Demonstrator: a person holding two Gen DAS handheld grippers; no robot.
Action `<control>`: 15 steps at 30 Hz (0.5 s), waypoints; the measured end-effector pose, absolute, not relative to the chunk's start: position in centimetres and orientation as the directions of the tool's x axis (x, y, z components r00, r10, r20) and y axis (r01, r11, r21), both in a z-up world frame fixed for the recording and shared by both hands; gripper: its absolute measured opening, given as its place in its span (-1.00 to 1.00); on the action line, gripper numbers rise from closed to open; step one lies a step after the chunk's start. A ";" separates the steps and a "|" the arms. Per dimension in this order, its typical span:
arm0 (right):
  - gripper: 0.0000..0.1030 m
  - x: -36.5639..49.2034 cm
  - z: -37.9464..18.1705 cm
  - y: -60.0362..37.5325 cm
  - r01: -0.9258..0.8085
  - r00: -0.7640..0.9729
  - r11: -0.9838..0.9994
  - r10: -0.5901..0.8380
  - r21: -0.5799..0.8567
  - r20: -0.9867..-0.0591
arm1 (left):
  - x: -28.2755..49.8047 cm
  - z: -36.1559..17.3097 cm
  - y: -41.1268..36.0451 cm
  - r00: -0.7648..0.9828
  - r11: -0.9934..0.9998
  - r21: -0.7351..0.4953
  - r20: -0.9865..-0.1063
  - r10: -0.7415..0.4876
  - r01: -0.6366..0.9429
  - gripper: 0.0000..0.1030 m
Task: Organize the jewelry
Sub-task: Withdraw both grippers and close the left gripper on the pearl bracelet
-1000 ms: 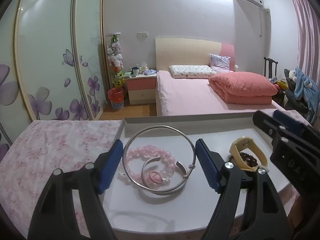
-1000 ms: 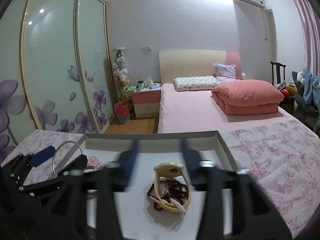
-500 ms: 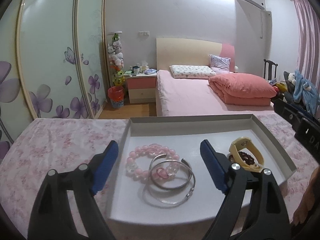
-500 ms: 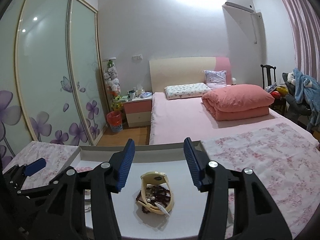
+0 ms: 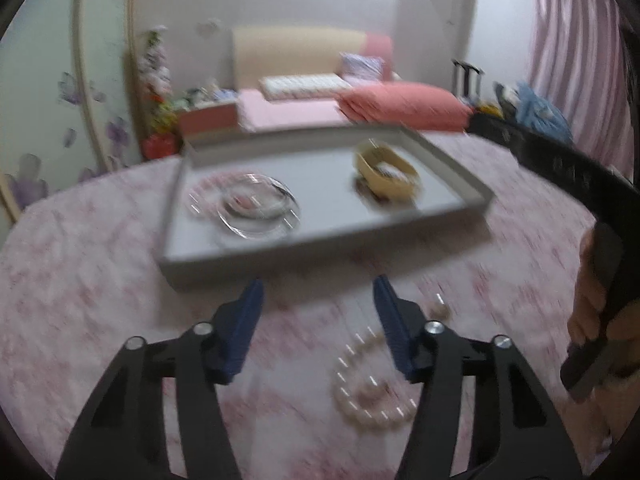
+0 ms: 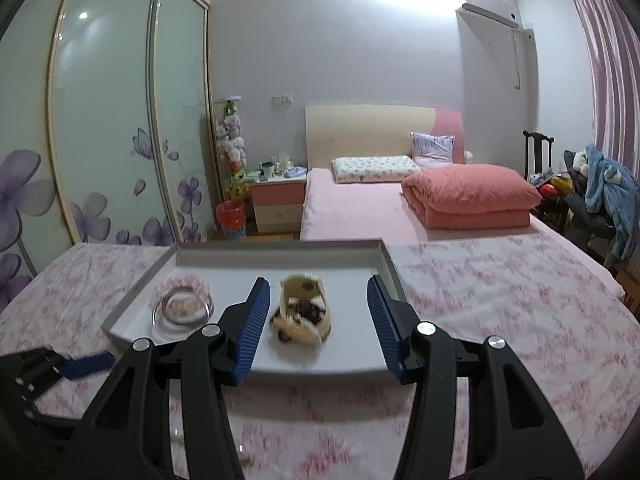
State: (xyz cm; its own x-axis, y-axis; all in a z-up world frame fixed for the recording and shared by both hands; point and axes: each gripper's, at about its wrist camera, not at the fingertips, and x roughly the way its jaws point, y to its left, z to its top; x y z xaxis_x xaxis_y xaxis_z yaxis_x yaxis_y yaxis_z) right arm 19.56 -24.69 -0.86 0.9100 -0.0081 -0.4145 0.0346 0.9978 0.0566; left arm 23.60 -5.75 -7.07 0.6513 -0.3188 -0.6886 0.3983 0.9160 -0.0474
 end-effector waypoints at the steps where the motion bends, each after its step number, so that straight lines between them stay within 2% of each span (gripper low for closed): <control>1: 0.00 19.3 -1.0 -24.7 0.034 0.907 0.998 -0.006 0.059 -0.421 | 23.5 -7.4 -6.0 0.641 0.912 -0.045 -0.697 -0.321 0.407 -0.01; 6: 0.01 18.6 -1.6 -25.1 0.035 0.898 0.997 -0.005 0.062 -0.440 | 23.4 -8.6 -7.1 0.586 0.892 -0.032 -0.743 -0.323 0.451 -0.28; 15: 0.02 18.0 -2.4 -26.0 0.043 0.889 0.996 0.000 0.084 -0.459 | 23.3 -9.7 -7.7 0.531 0.859 0.007 -0.788 -0.310 0.512 -0.35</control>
